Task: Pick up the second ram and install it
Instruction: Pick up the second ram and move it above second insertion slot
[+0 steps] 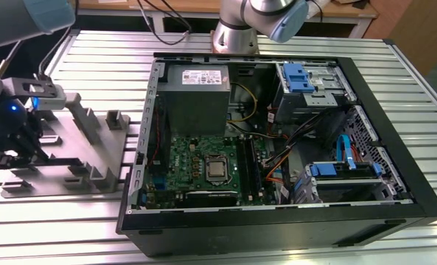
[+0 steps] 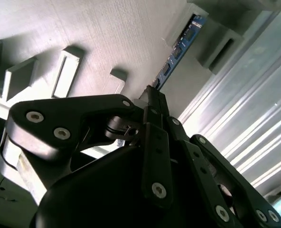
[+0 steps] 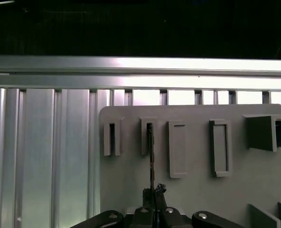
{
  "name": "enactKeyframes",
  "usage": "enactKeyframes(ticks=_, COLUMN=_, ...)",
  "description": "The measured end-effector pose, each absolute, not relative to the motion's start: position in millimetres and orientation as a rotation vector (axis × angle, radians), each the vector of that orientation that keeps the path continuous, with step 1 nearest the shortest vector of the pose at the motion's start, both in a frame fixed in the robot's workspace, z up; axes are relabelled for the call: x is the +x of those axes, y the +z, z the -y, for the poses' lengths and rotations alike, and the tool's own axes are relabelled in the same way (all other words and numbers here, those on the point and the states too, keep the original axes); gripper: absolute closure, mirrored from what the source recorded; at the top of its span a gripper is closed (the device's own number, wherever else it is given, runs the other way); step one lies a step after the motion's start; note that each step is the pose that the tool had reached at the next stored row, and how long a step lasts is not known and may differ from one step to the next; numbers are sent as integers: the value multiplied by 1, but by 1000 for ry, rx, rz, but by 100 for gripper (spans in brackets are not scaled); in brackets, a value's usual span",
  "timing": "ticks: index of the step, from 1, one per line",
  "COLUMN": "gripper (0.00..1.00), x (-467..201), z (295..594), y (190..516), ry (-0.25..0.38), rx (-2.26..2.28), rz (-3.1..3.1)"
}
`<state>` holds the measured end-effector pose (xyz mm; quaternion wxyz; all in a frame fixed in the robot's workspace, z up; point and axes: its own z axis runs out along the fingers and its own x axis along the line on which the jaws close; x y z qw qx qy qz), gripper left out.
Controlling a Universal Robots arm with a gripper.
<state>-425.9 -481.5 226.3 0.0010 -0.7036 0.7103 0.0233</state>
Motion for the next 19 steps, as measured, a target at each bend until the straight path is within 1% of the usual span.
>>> enactKeyframes(ticks=19, gripper=88, x=-426, z=481, y=312, ry=72, rx=-2208, rz=-2229)
